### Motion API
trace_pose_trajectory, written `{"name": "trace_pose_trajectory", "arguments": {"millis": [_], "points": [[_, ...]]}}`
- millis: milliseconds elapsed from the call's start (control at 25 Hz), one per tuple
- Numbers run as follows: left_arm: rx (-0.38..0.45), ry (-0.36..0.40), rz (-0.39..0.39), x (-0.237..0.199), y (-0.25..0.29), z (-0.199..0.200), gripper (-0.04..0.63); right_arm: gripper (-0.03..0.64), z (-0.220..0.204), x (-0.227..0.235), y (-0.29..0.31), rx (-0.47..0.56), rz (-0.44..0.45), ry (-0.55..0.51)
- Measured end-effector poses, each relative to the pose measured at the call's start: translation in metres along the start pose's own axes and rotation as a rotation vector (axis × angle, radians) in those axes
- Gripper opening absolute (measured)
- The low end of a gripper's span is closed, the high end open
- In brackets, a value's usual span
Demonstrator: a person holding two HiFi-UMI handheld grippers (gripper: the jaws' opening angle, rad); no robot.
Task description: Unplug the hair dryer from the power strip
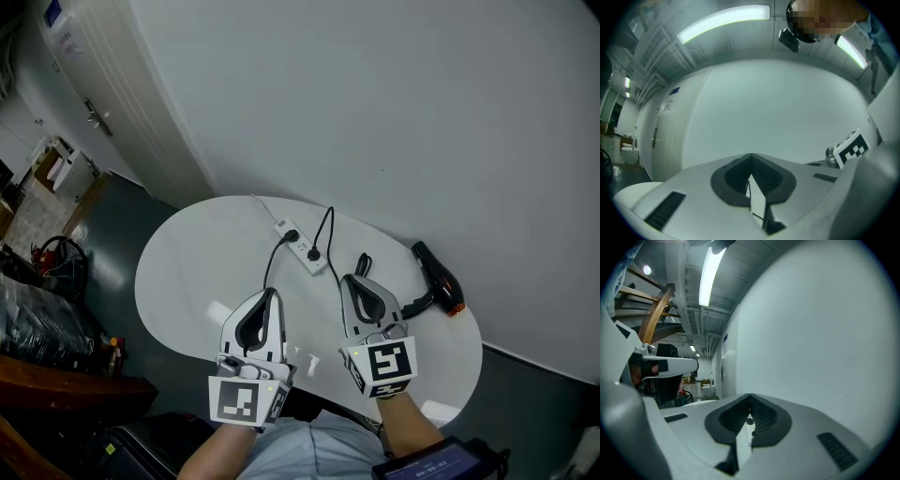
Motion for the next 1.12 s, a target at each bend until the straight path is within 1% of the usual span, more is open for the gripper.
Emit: {"name": "trace_pose_trajectory", "arguments": {"millis": [240,360,600,760,800,920,1040,1120], "points": [[-0.026,-0.022,-0.033,-0.034,0.029,-0.022,-0.002,0.002,-0.011,-0.004,0.043,-0.029,-0.011,-0.010],[-0.045,-0.055,-0.056,-0.050,0.040,-0.034,-0.002,0.002,-0.019,-0.009,0.058,-0.062,-0.019,-0.010],[-0.108,-0.101,-0.099,-0.070,0.070,-0.068,-0.002,0.002,-0.049,-0.006,0.091,-0.133,-0.021,0.006],[-0.108,-0.120,-0.132,-0.078,0.093,-0.085,-0.002,0.002,-0.073,-0.006,0.112,-0.181,-0.019,-0.001],[-0.129,-0.135,-0.137,-0.079,0.097,-0.093,-0.002,0.002,-0.080,-0.005,0.116,-0.195,-0.017,-0.001],[-0.216,-0.225,-0.125,-0.082,0.108,-0.126,-0.002,0.002,-0.102,-0.001,0.133,-0.236,-0.007,0.004],[-0.252,-0.258,-0.128,-0.088,0.119,-0.147,-0.002,0.003,-0.115,0.001,0.149,-0.263,-0.003,0.008],[-0.268,-0.273,-0.133,-0.091,0.123,-0.156,-0.002,0.010,-0.120,-0.001,0.156,-0.245,0.011,0.018]]}}
Point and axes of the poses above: the fingertips, and each gripper's own axes: y forward along the fingers, x to its right, z out of its top, the point moved 6 cm from there along -y, backward along the fingers, and after that the axes turned 8 degrees about -z, right-handed, at the moved point
